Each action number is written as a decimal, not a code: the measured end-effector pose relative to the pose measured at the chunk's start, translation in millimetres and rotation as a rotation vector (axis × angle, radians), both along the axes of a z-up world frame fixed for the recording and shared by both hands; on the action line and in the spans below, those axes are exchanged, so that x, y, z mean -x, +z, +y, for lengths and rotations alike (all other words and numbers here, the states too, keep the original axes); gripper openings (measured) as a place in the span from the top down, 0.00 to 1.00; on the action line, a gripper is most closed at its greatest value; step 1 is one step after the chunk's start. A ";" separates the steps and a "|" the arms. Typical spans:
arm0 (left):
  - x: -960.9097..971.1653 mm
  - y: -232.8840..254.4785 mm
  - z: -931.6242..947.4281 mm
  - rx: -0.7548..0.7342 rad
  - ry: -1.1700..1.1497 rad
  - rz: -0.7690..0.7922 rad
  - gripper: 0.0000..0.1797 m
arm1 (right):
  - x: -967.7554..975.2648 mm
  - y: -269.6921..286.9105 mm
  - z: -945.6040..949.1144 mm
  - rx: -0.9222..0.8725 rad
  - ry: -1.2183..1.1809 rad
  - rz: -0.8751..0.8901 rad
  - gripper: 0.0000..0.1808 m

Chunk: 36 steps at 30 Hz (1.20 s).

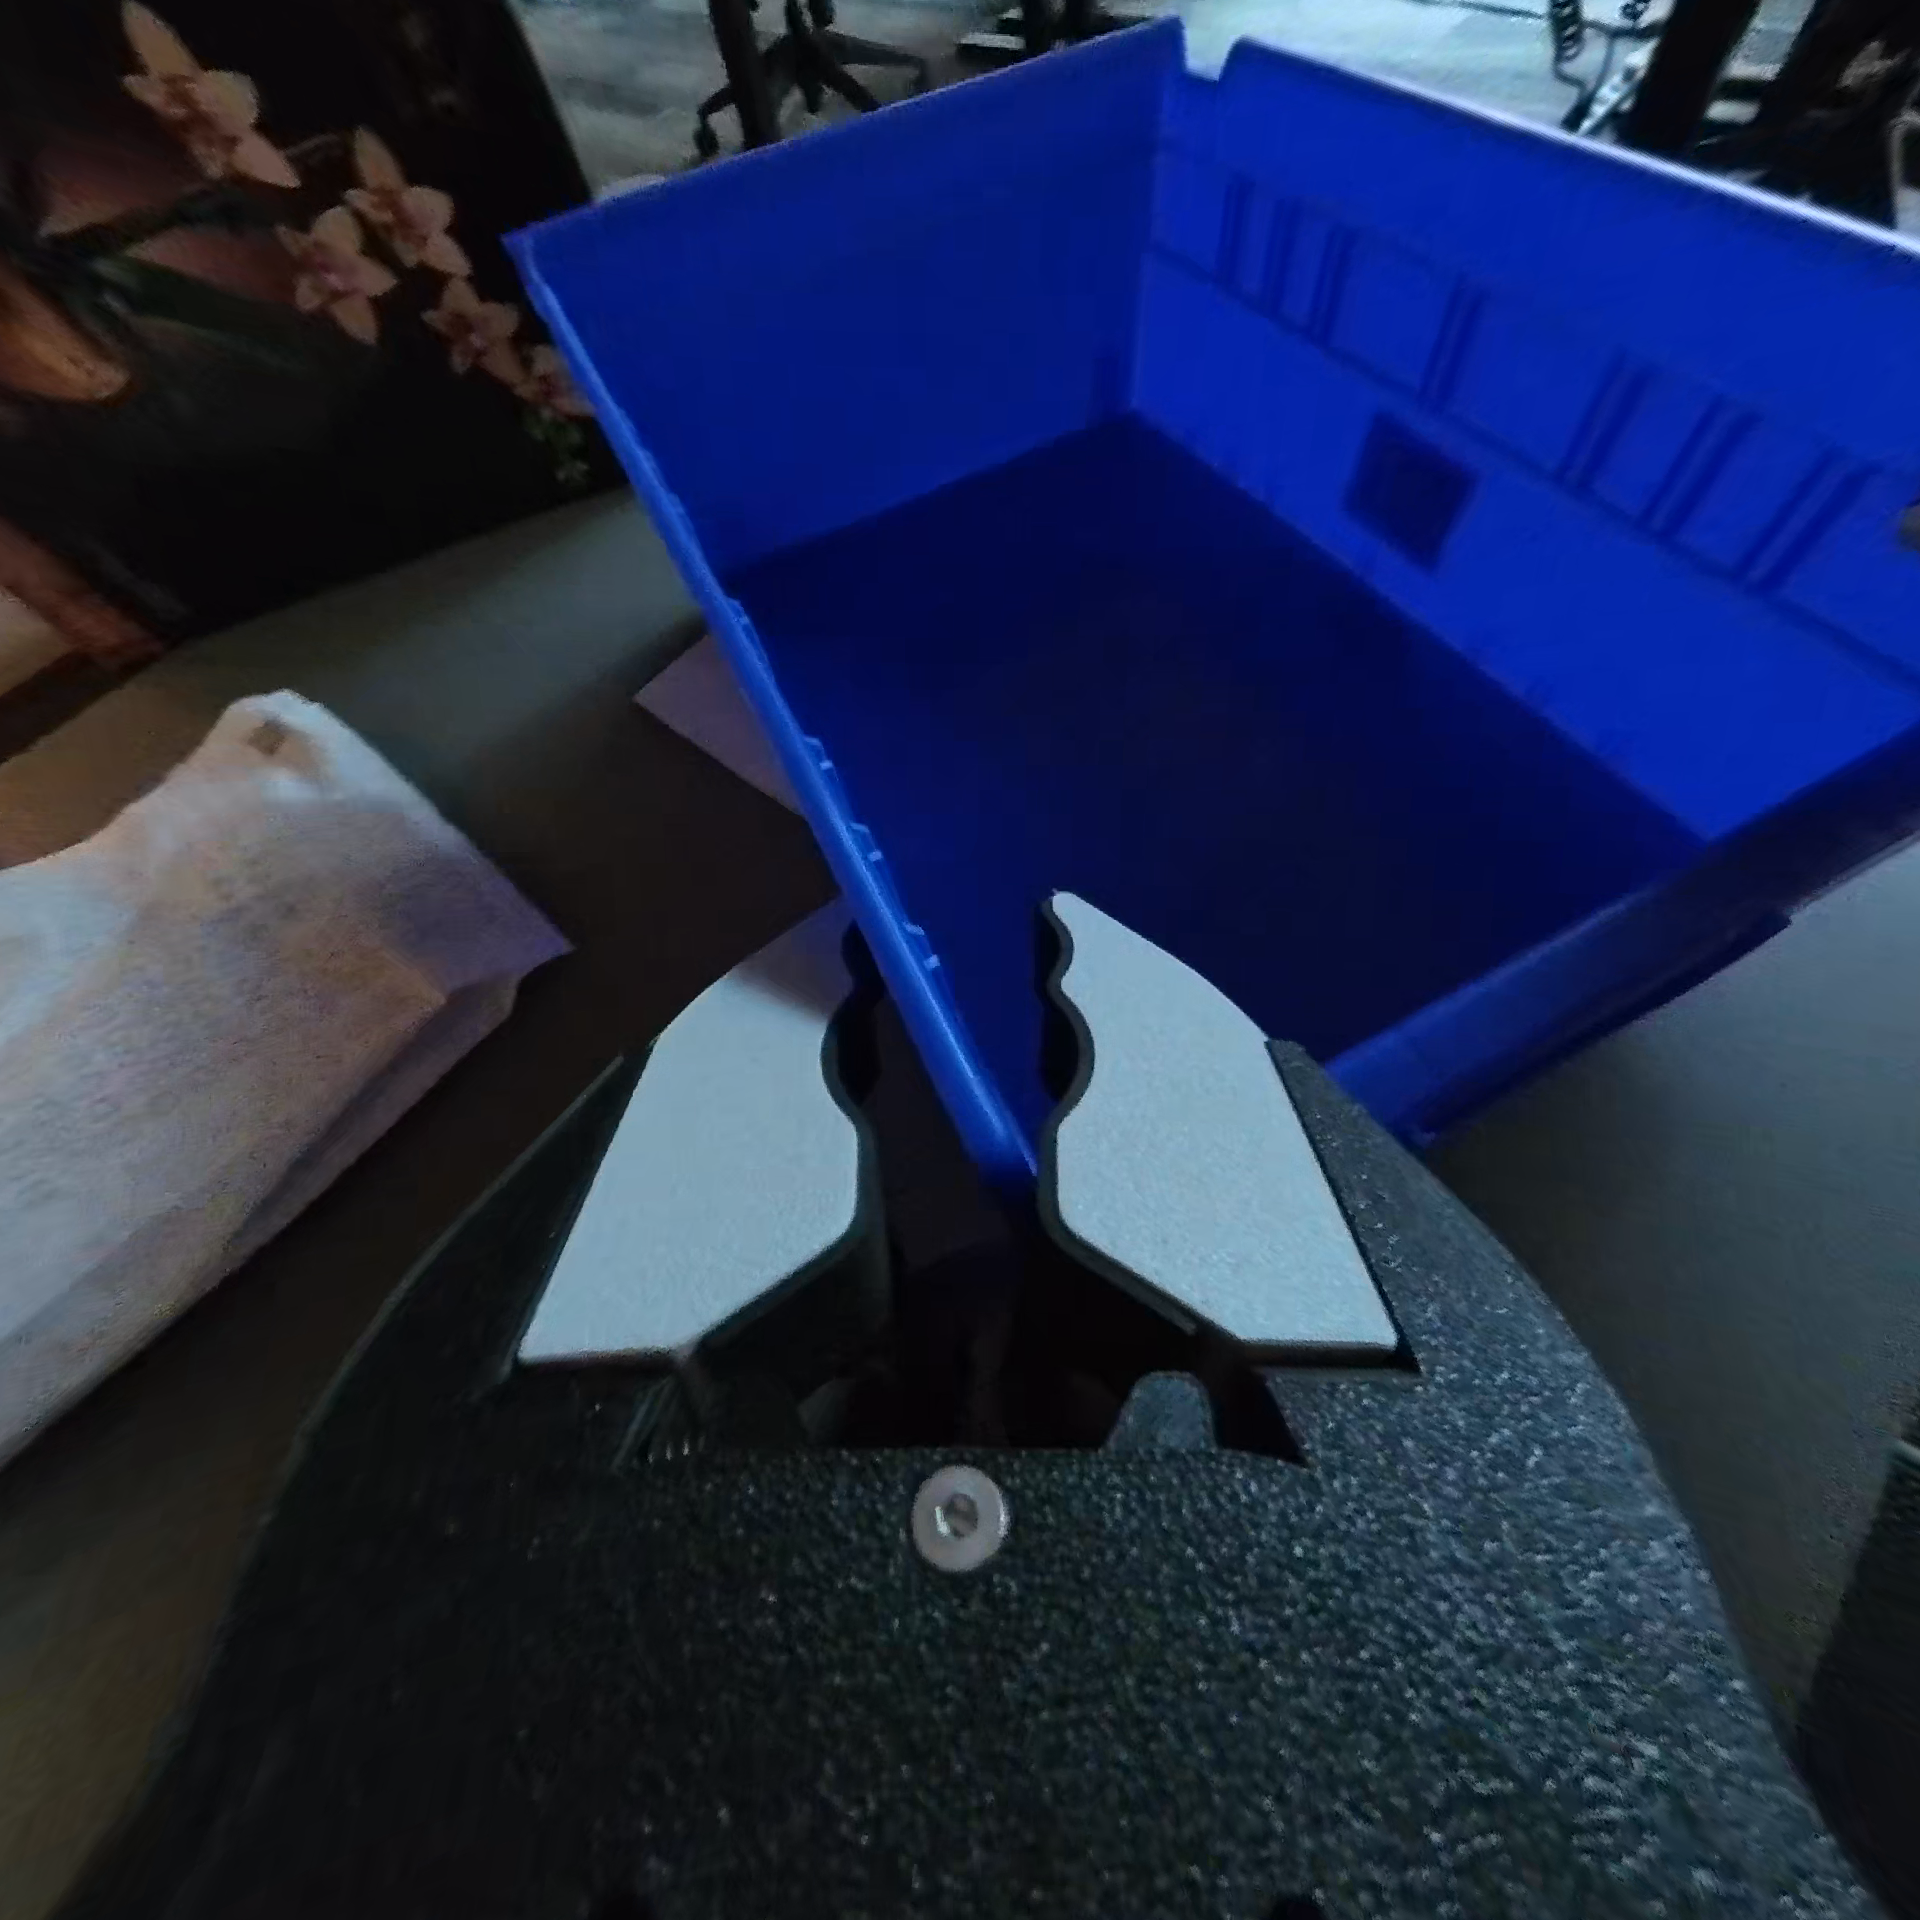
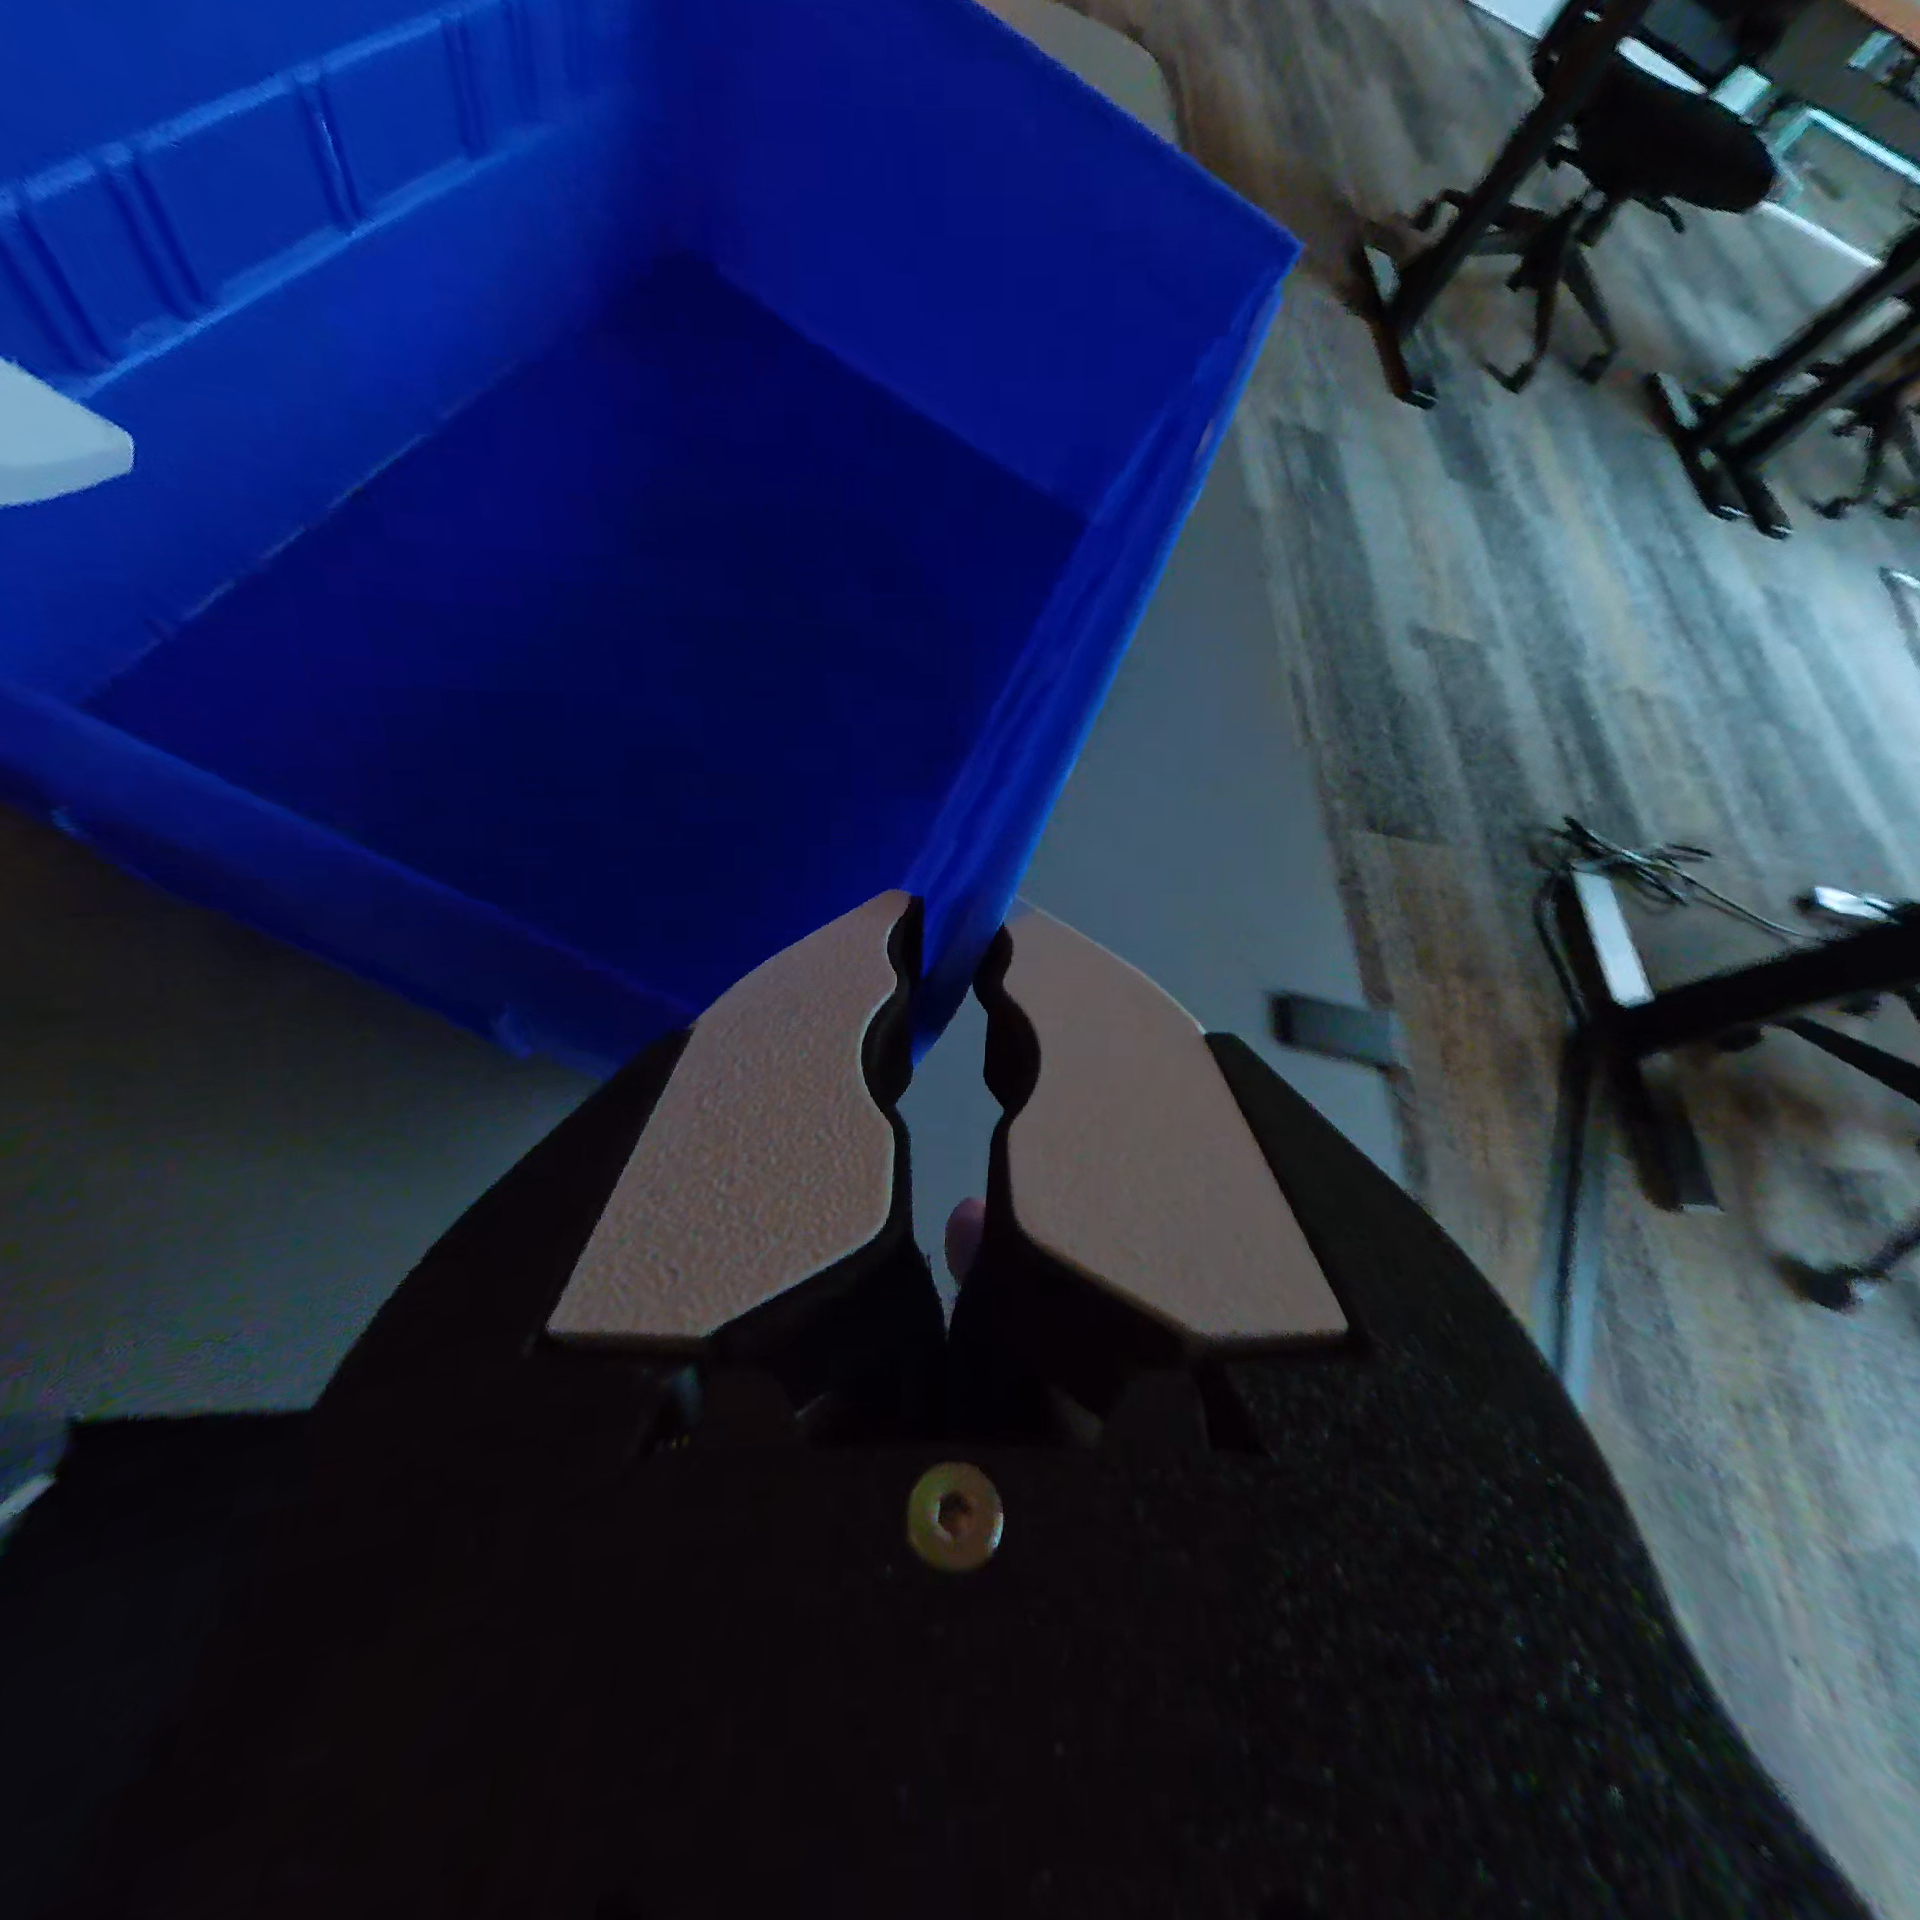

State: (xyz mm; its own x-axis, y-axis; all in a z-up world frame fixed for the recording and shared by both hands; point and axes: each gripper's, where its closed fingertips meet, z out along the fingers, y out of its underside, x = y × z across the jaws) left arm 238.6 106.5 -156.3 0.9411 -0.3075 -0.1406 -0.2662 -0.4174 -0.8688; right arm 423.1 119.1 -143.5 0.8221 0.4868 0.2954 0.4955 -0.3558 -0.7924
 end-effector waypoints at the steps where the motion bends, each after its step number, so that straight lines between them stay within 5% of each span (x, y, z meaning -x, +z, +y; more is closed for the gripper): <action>1: 6.9 0.2 -1.4 0.000 0.012 -0.002 0.85 | 8.9 0.3 1.2 -0.001 0.018 0.019 0.96; 11: 59.3 21.0 2.0 -0.101 0.145 0.050 0.84 | 69.7 3.4 32.2 -0.106 0.105 0.127 0.97; 20: 8.6 45.0 19.5 -0.173 0.037 0.048 0.83 | 21.5 30.6 38.8 -0.266 0.032 0.169 0.97; 36: -82.3 2.5 79.6 -0.047 -0.051 0.084 0.82 | -69.6 11.5 125.8 -0.231 0.125 0.145 0.97</action>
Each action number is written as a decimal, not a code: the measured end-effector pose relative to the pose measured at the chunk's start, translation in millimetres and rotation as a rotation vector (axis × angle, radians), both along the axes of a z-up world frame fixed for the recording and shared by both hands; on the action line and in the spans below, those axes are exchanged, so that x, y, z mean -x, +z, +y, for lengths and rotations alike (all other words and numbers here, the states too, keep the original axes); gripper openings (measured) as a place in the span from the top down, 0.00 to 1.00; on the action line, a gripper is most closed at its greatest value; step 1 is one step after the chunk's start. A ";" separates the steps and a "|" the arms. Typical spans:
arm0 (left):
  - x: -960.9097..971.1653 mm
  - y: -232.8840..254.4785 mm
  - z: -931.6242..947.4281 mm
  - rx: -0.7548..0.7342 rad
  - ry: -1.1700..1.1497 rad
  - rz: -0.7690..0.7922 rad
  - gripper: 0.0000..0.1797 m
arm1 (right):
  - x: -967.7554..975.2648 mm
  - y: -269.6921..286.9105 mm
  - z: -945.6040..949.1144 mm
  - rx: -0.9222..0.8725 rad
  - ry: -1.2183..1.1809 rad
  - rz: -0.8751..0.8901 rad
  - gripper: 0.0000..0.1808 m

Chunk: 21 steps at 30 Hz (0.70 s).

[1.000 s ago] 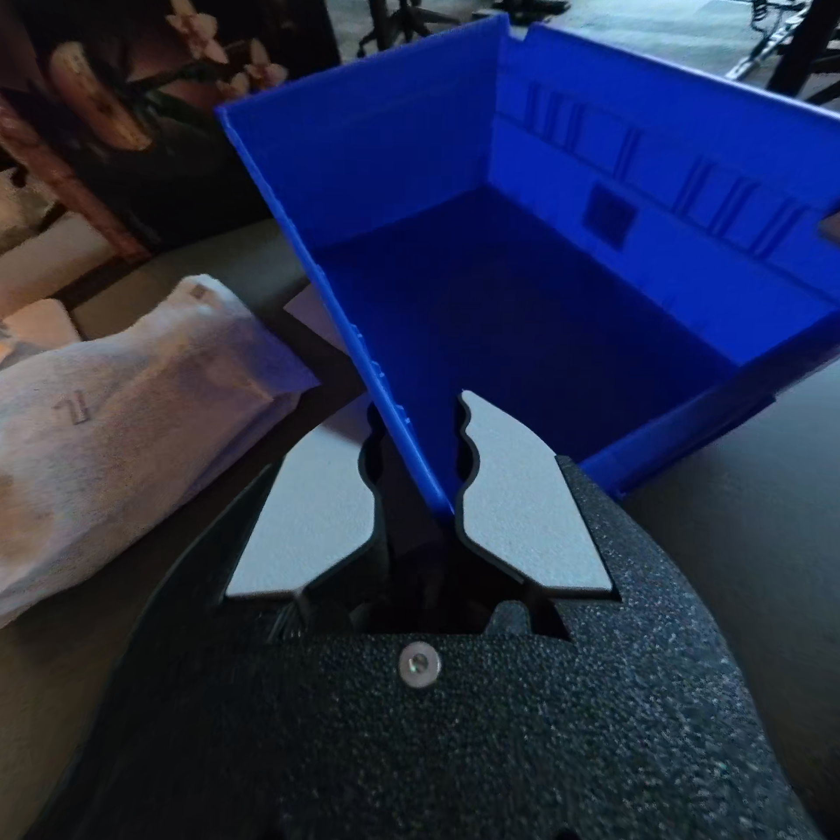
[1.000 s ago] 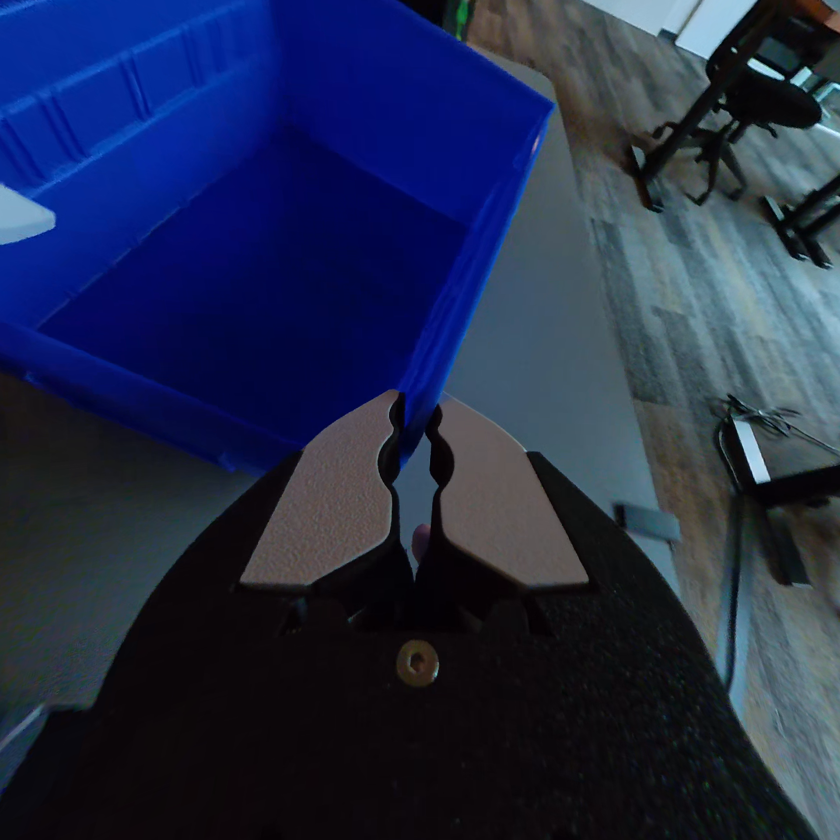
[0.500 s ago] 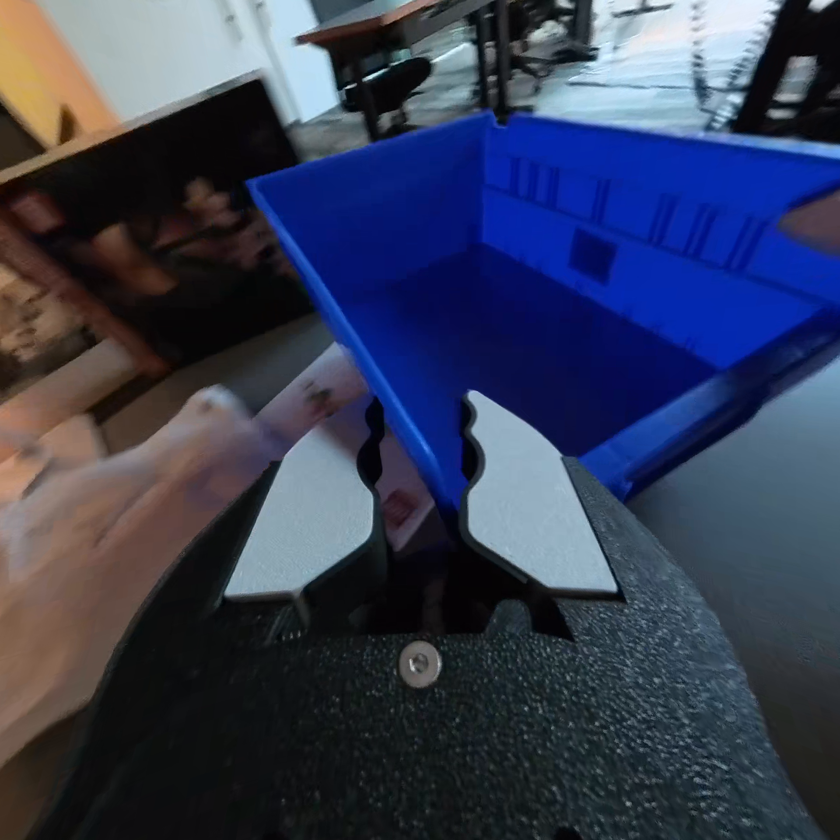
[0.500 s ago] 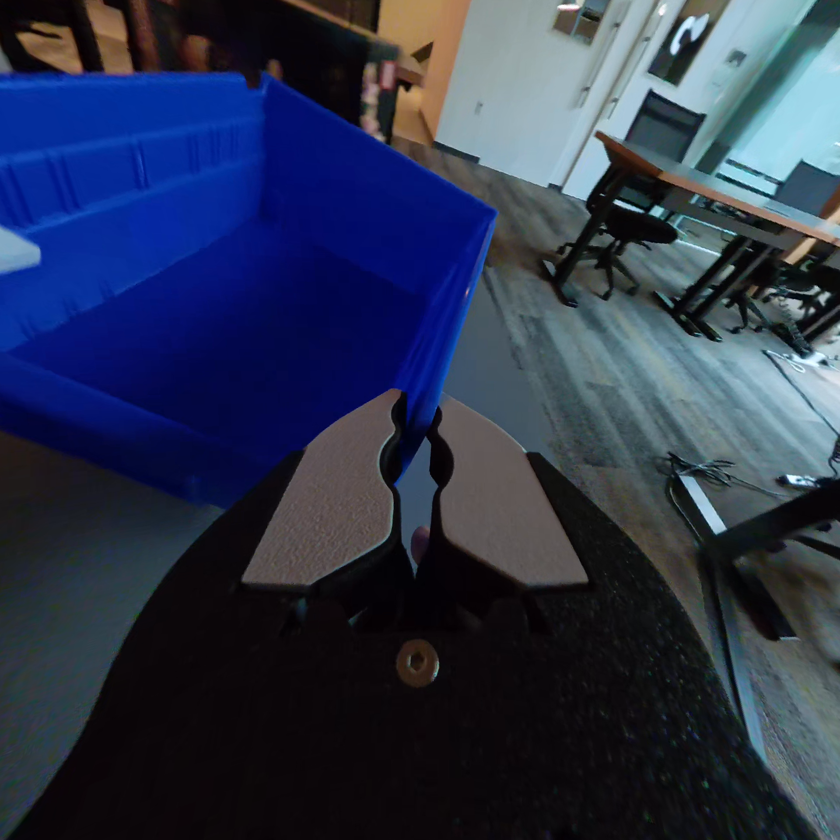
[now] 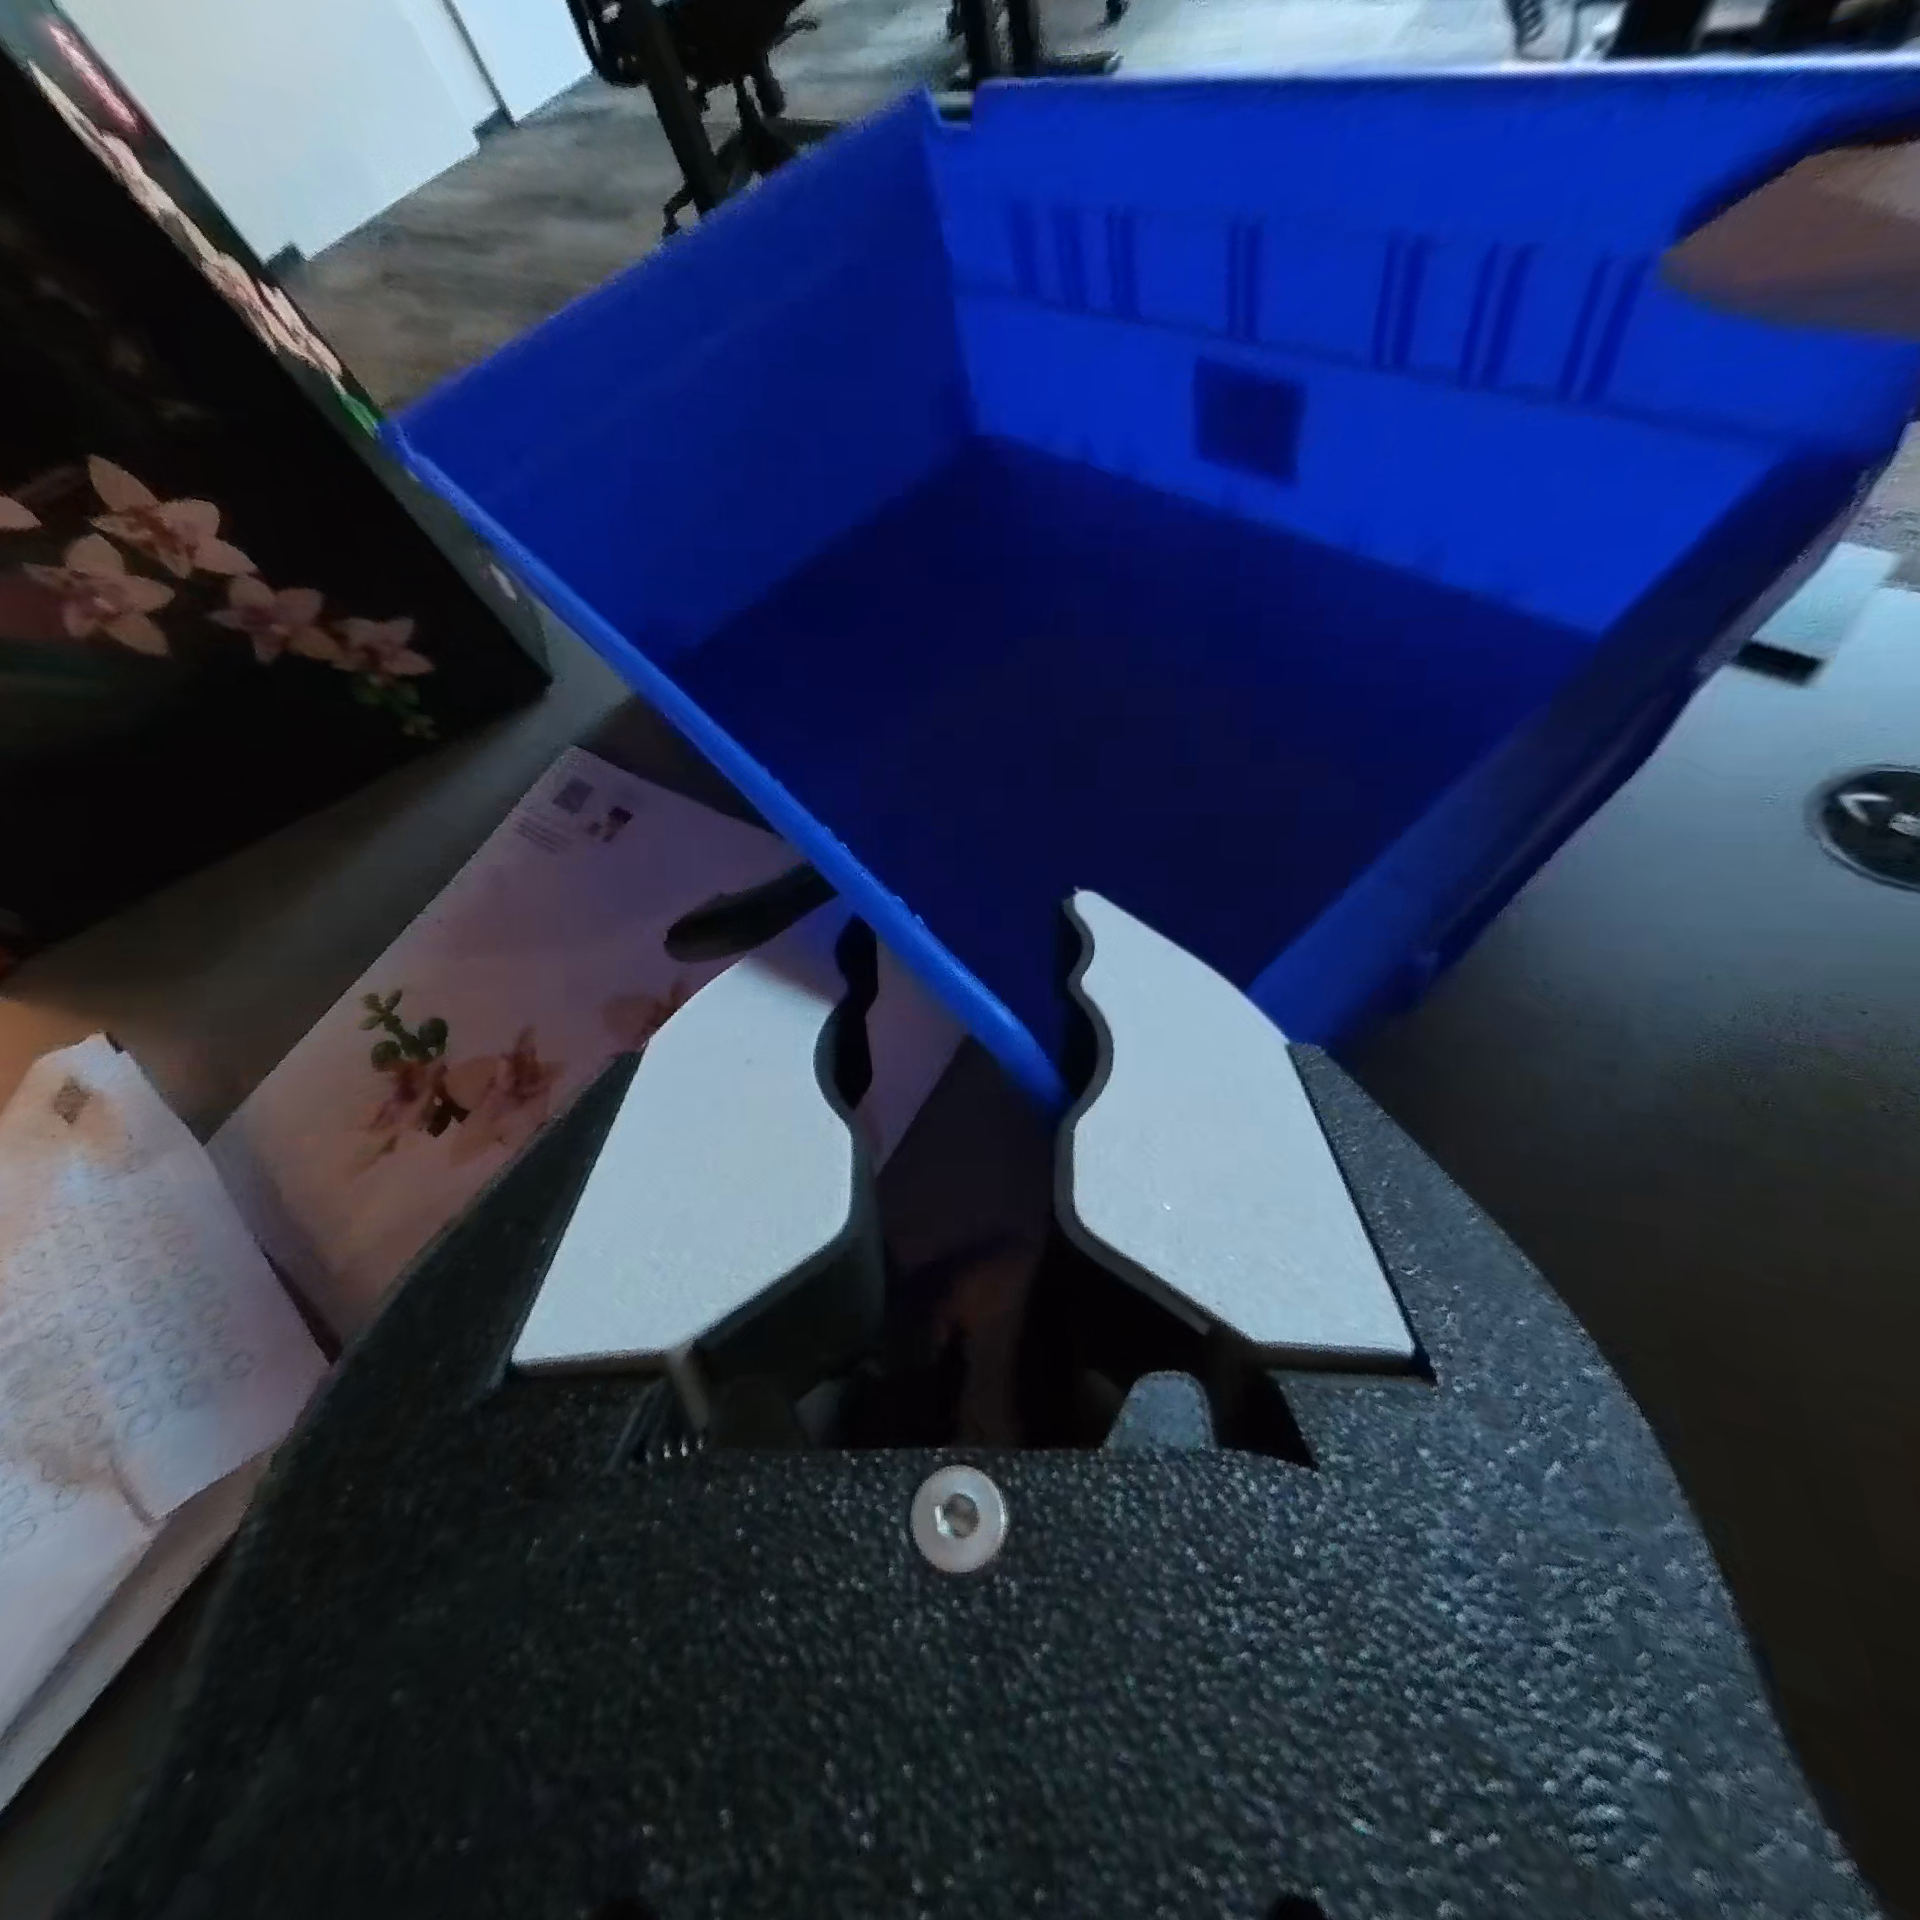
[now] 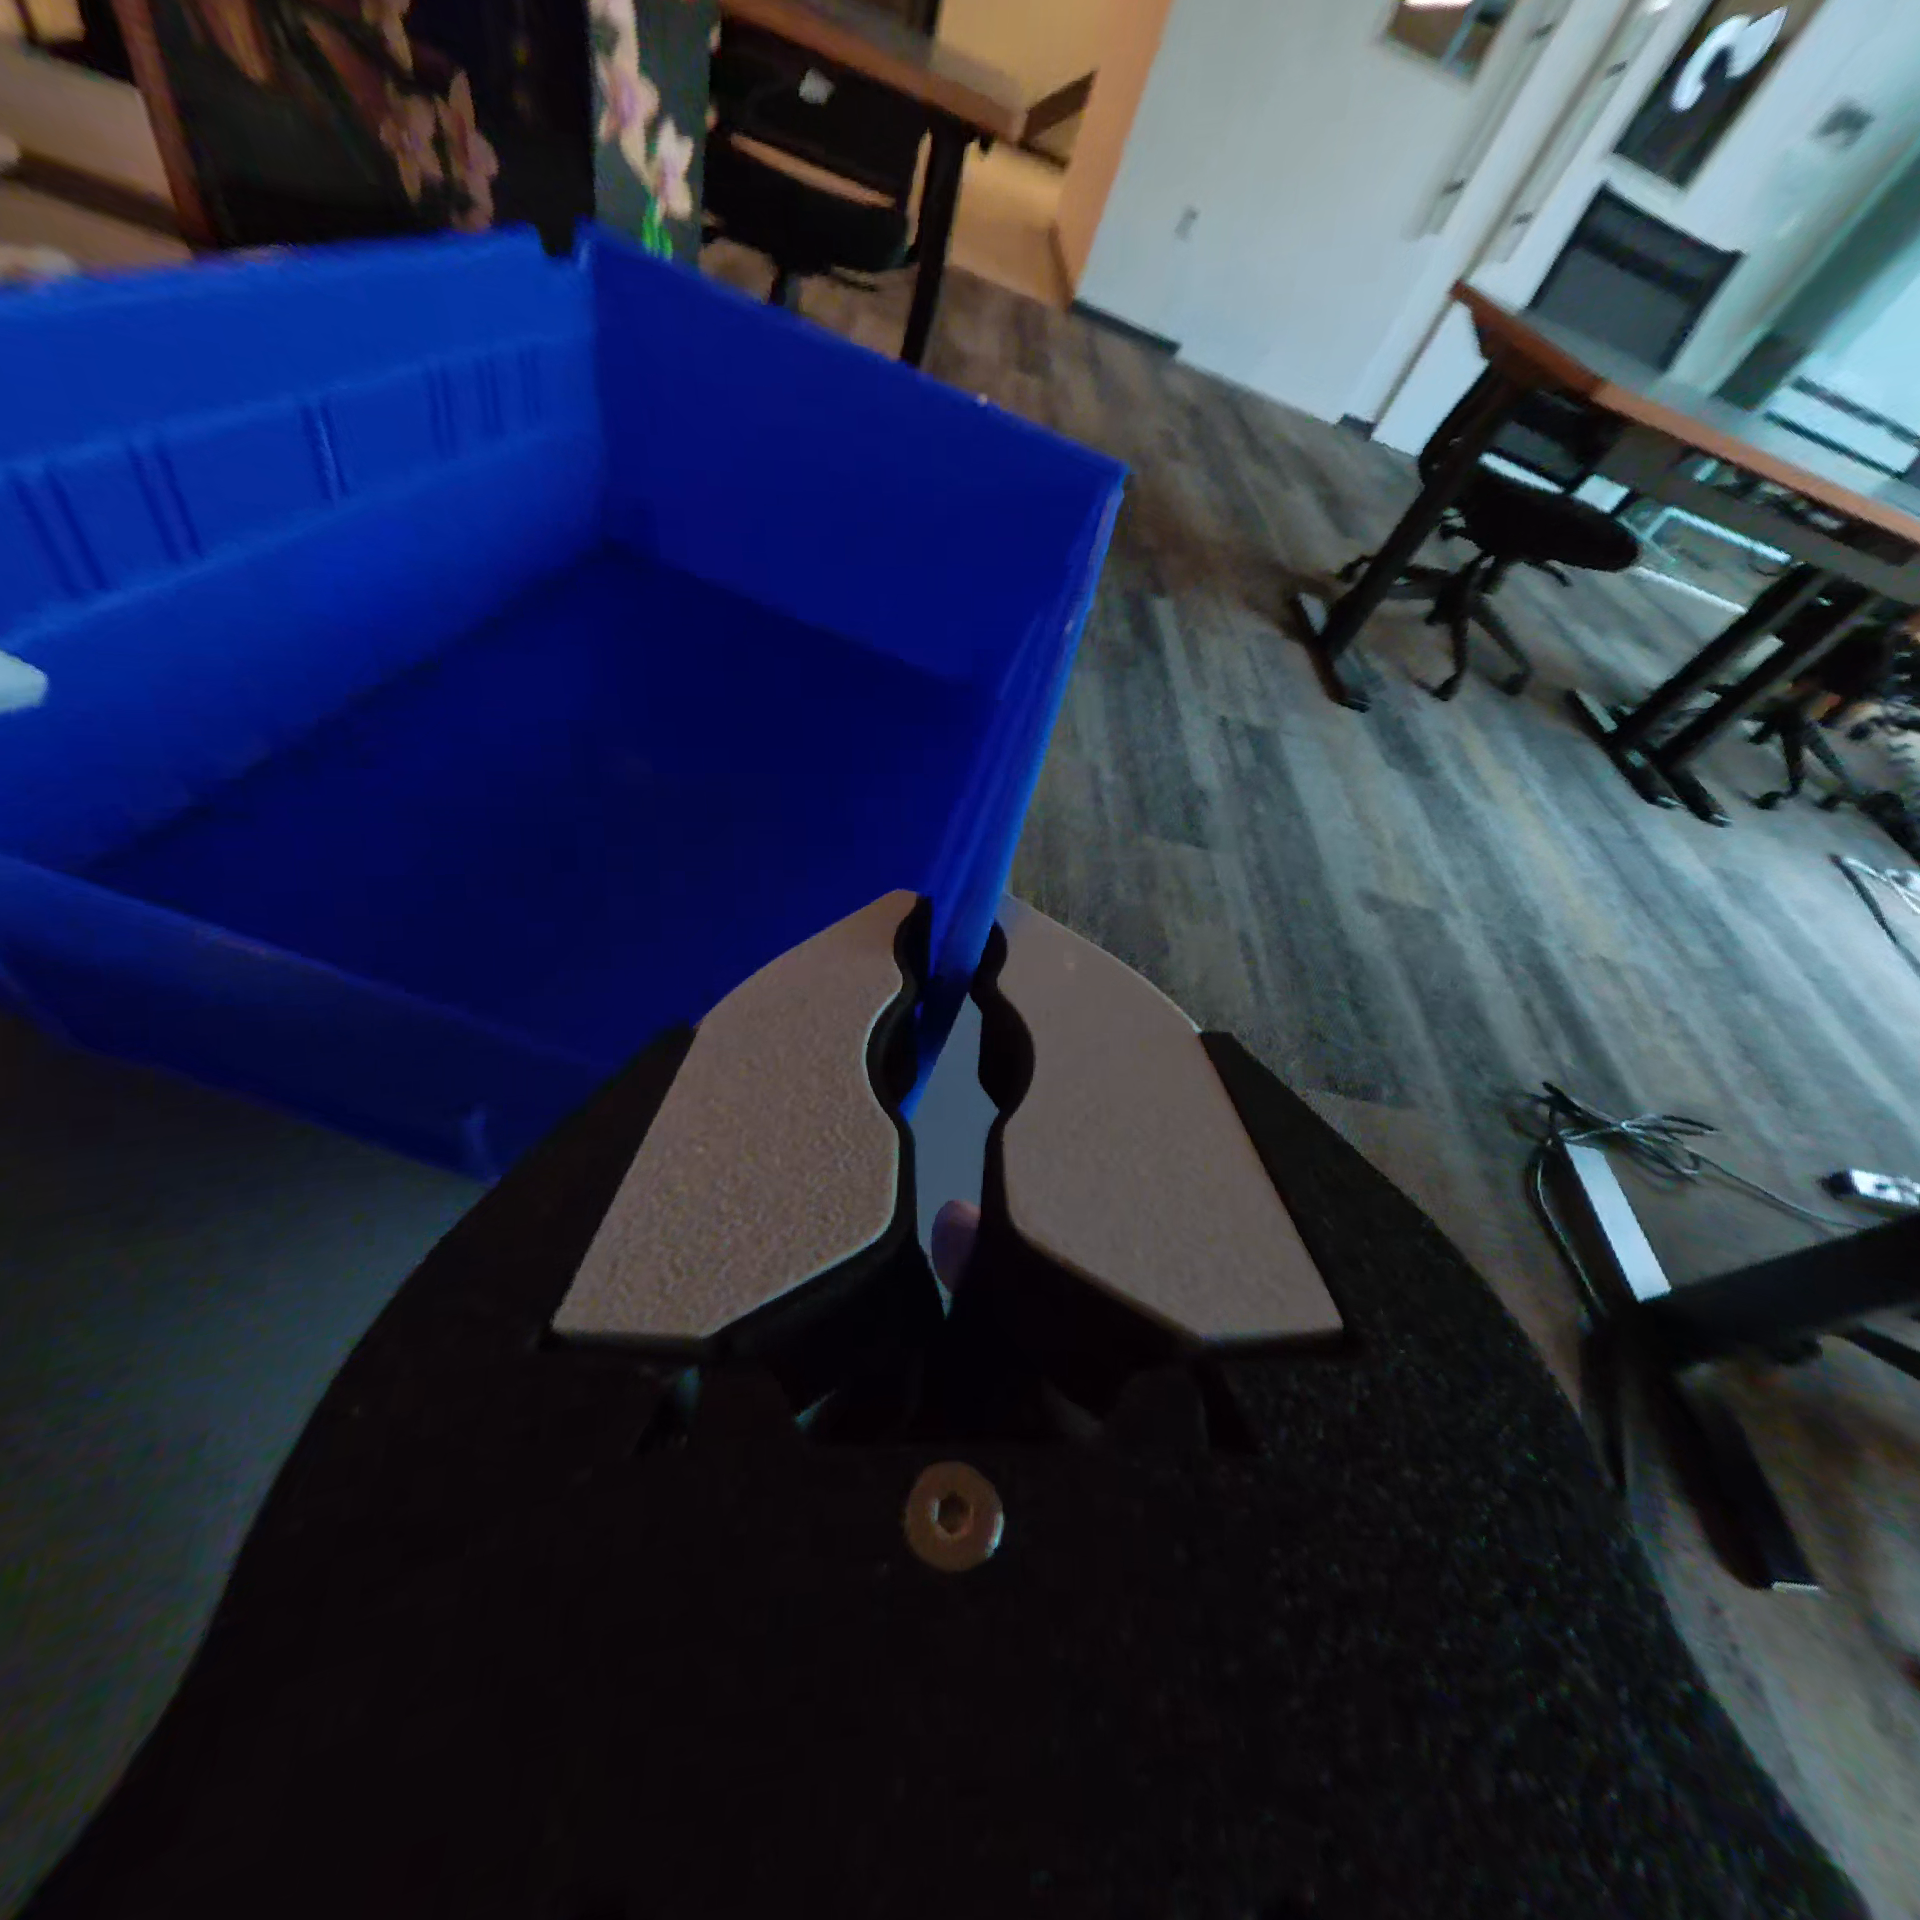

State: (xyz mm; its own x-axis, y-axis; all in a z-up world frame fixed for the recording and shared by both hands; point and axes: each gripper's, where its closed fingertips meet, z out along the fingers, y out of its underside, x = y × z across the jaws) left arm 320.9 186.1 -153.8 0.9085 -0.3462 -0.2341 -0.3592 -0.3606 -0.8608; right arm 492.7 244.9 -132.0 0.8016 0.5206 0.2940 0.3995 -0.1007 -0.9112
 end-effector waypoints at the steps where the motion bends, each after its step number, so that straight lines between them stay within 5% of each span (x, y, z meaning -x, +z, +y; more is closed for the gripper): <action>1: 1.0 -1.2 1.9 -0.004 0.007 0.007 0.82 | 1.8 -1.3 3.8 0.001 0.015 -0.004 0.97; 12: -2.2 -5.3 9.3 0.036 -0.018 -0.006 0.76 | 4.8 -8.2 32.9 0.061 0.051 -0.079 0.95; 17: 28.8 23.5 -6.3 -0.121 -0.039 0.041 0.43 | -18.1 30.4 26.8 -0.007 -0.078 0.078 0.70; 21: 72.6 55.3 -38.0 -0.193 -0.060 -0.018 0.33 | 10.0 72.2 -12.8 -0.049 -0.006 0.133 0.55</action>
